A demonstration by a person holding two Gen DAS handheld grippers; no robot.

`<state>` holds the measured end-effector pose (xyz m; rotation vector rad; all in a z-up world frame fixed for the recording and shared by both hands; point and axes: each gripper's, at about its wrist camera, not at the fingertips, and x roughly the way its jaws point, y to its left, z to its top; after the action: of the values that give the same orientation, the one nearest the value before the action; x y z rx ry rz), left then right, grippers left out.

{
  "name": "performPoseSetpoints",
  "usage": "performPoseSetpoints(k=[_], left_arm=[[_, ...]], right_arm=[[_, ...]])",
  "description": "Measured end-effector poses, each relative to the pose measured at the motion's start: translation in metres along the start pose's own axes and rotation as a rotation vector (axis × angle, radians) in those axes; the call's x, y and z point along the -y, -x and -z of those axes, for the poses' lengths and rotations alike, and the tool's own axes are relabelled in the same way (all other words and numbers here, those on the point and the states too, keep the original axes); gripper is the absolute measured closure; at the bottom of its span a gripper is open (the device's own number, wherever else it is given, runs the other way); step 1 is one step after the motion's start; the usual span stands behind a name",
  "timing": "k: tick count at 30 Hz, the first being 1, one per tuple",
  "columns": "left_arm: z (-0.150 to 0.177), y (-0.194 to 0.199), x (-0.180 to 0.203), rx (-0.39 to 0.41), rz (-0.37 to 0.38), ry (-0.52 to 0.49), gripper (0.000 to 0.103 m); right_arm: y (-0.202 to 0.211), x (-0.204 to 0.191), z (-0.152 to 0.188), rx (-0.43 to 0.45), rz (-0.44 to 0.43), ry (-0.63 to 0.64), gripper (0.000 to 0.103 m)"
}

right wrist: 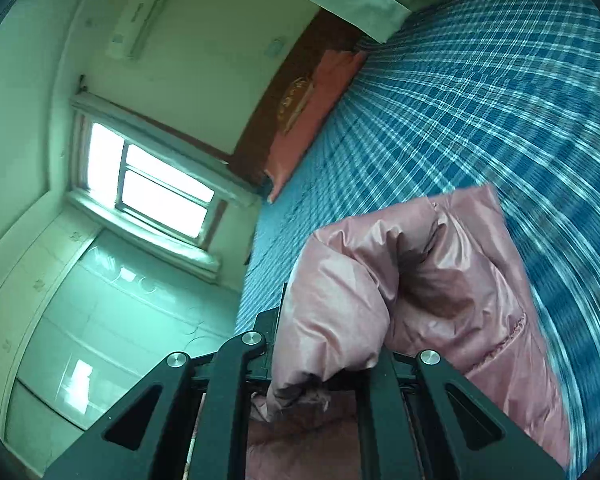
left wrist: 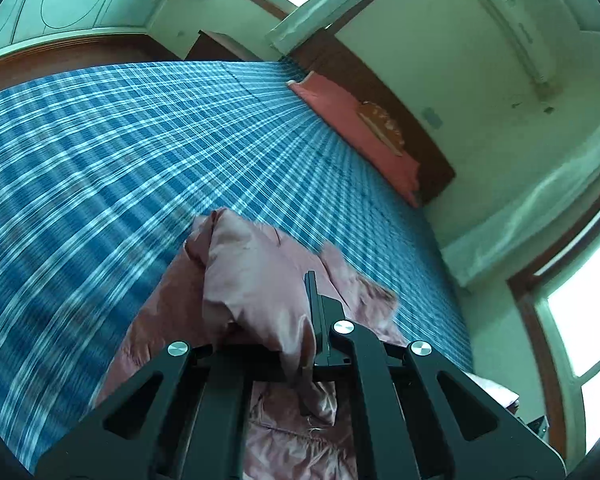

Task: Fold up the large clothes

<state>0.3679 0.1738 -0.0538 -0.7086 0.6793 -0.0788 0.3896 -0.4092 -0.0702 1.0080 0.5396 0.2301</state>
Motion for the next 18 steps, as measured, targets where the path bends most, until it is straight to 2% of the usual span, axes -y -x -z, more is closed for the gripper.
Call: performPoseSetpoints(k=[5,10,18], left_arm=[[-0.024,-0.070,0.004,-0.030,-0.068,-0.043,0.099],[-0.027,-0.131,-0.001,-0.076,-0.156,-0.103,0.099],[-0.037,-0.171,0.001,-0.089,-0.208,-0.143,0.098]], right_arm=[[-0.066,0.024,-0.027,-0.039,0.072,-0.035,0.094],[-0.104,0.043,-0.036,-0.066,0.136,-0.034,0.094],[-0.128,0.039,-0.046,-0.086,0.192,0.024,0.090]])
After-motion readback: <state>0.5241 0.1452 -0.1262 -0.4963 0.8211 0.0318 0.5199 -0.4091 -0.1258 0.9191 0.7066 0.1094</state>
